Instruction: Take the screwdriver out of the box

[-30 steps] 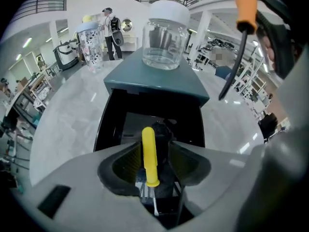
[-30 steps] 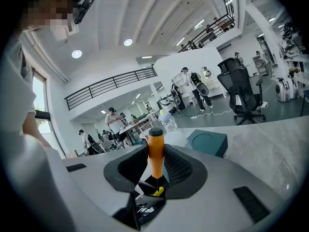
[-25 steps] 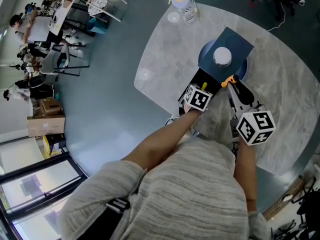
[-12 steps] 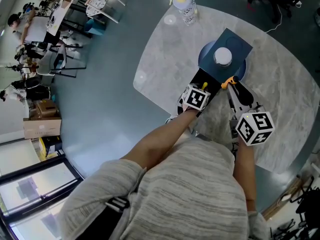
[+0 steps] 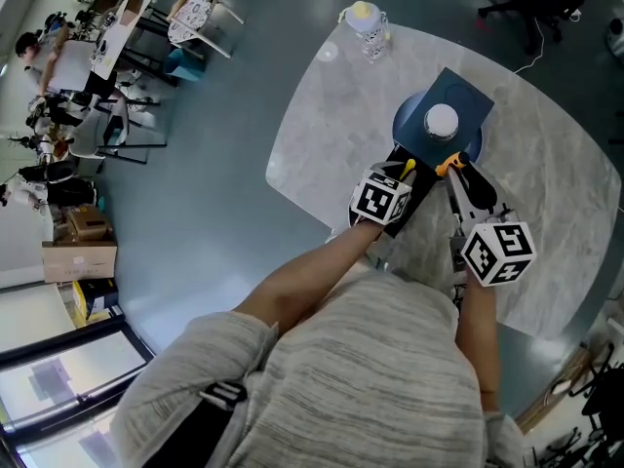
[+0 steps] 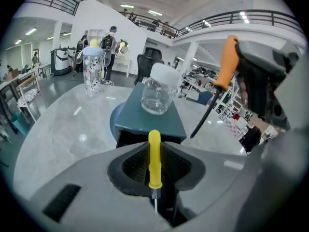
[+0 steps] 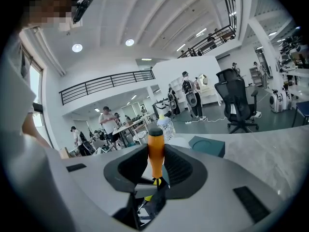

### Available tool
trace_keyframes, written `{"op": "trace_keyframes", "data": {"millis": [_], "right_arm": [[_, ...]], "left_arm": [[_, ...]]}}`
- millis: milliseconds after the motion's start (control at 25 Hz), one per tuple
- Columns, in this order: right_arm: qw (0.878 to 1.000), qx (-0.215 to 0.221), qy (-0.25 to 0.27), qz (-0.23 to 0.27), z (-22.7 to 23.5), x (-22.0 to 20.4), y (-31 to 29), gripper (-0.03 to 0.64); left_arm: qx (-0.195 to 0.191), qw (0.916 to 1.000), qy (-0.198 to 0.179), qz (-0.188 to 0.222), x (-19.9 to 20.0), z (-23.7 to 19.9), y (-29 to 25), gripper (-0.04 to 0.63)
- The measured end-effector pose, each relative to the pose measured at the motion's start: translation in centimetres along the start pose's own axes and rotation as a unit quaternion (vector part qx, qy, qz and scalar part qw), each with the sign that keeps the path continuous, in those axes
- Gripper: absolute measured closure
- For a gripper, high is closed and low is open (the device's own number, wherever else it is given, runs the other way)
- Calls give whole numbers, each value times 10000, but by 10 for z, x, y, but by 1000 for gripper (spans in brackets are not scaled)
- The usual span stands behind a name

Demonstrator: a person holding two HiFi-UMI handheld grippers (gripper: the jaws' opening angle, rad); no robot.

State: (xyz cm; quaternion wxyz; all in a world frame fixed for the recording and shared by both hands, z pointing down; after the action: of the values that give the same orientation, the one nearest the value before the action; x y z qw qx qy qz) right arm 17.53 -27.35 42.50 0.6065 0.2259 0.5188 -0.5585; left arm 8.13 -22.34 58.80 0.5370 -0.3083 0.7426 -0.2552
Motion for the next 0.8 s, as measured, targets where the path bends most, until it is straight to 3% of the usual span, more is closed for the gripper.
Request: {"op": "trace_keyframes", "data": {"millis": [240,400,600,800], "right_arm": [[9998,-184,70,86,-6,10,-3,511],[9993,-292,142,168,-12,15,-2,511],[9986,-408,215,252,-20,23,-2,511],[9980,-478,302,297,-30,27,-5,511]], "left_arm": [[-476,9967,24,652,38,2,30,516],[-778,9890,71,1255,66,6,57,517],[-1192,9705,280,2075,102,11,95,517],[-1737,9456,296,2736,121,15,130,517]]}}
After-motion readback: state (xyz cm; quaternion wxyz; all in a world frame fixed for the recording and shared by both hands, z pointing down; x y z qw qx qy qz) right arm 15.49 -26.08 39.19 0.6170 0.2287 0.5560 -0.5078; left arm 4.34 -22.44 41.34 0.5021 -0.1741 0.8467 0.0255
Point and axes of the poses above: the fingertips, and each gripper's own axes: y backward along the fingers, z to its right, x out of its top, the point moved 3 cm from there along y, backward along the fingers, and after that the axes turned 1 degree about x, right-handed, at the moved point
